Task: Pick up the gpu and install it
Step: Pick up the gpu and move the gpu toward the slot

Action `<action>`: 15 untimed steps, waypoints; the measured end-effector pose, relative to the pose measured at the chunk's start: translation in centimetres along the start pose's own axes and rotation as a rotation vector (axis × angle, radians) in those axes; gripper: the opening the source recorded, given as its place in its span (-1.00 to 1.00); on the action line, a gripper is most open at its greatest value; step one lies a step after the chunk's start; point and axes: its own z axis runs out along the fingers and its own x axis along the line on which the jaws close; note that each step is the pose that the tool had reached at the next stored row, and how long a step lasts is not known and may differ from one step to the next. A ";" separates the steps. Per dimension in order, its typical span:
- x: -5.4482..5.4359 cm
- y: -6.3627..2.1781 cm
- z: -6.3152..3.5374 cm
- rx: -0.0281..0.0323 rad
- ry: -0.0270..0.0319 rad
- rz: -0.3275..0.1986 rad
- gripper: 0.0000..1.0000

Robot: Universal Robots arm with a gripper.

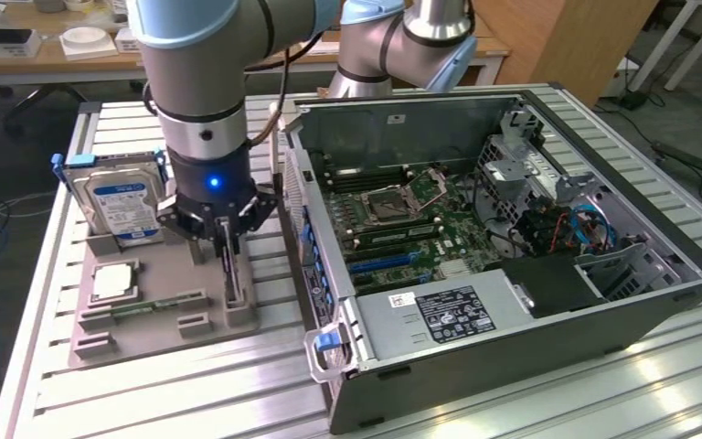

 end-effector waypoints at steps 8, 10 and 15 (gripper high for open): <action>0.0 0.11 -2.48 -0.0001 -0.0002 0.000 -0.47; 0.0 0.13 -2.80 -0.0001 -0.0003 0.000 -0.47; 0.0 0.17 -3.86 -0.0001 -0.0002 0.000 -0.47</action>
